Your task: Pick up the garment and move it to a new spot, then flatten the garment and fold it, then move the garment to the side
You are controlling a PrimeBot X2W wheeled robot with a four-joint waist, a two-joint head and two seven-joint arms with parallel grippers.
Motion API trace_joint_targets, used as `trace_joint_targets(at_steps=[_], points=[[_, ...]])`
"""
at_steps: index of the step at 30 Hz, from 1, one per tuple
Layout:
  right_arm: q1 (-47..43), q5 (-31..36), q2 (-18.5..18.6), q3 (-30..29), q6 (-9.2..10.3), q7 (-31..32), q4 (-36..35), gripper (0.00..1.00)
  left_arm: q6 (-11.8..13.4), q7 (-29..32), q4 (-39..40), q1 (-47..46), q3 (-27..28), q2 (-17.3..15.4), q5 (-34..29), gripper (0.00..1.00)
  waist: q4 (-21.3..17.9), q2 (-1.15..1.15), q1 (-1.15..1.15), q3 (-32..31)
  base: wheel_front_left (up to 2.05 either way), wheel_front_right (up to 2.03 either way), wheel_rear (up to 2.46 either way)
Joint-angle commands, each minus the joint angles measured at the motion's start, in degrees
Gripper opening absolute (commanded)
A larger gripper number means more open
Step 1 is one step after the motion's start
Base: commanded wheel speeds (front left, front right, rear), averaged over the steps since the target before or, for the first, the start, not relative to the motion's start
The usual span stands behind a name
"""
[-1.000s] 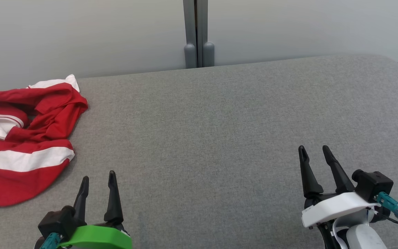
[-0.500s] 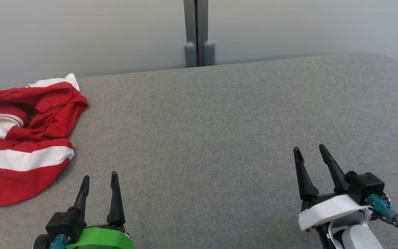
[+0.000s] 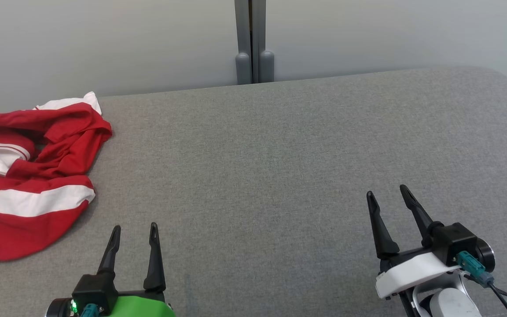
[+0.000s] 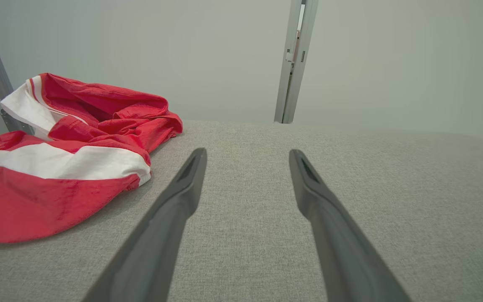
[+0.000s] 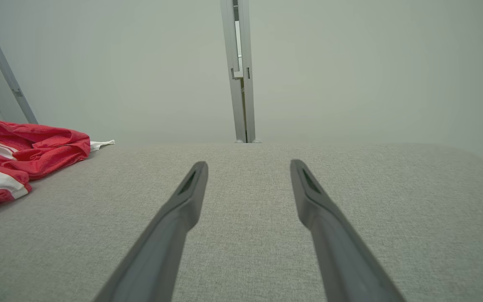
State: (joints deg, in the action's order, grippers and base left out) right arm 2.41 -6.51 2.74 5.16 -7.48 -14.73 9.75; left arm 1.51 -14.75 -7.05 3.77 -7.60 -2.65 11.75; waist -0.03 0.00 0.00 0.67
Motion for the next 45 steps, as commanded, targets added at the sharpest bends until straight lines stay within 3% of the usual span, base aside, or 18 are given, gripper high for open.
trace_joint_targets(at_steps=[1,21,27,40,45], points=[[-0.3,1.3,0.2,0.2,-0.02,-0.6,0.1,1.0,0.2,-0.5,0.0,0.7,-0.2,-0.4,-1.2,1.0,0.0,0.0,0.0,0.0,0.0,0.0,0.0],[-0.4,1.3,0.2,-0.3,-0.01,-0.5,0.1,1.0,0.4,-0.4,-0.6,-0.3,-0.3,-0.4,-0.8,1.0,1.6,0.0,0.0,0.4,0.0,0.0,0.0],[-0.9,1.9,0.2,-1.1,-0.01,-0.5,-0.3,1.0,0.4,-0.4,-0.3,-1.0,-0.5,-0.4,-1.1,1.0,7.4,0.0,0.0,0.8,0.0,0.0,0.0],[-1.7,0.5,0.2,0.8,-0.01,-0.5,0.0,1.0,0.1,-0.4,0.4,1.4,2.0,-0.4,-1.9,1.0,26.4,0.0,0.0,-0.8,0.0,0.0,0.0],[-0.9,0.7,0.2,2.3,-0.01,-0.5,0.3,1.0,0.3,-0.4,1.3,2.2,3.6,-0.4,-1.6,1.0,29.5,0.0,0.0,-0.4,0.0,0.0,0.0]])
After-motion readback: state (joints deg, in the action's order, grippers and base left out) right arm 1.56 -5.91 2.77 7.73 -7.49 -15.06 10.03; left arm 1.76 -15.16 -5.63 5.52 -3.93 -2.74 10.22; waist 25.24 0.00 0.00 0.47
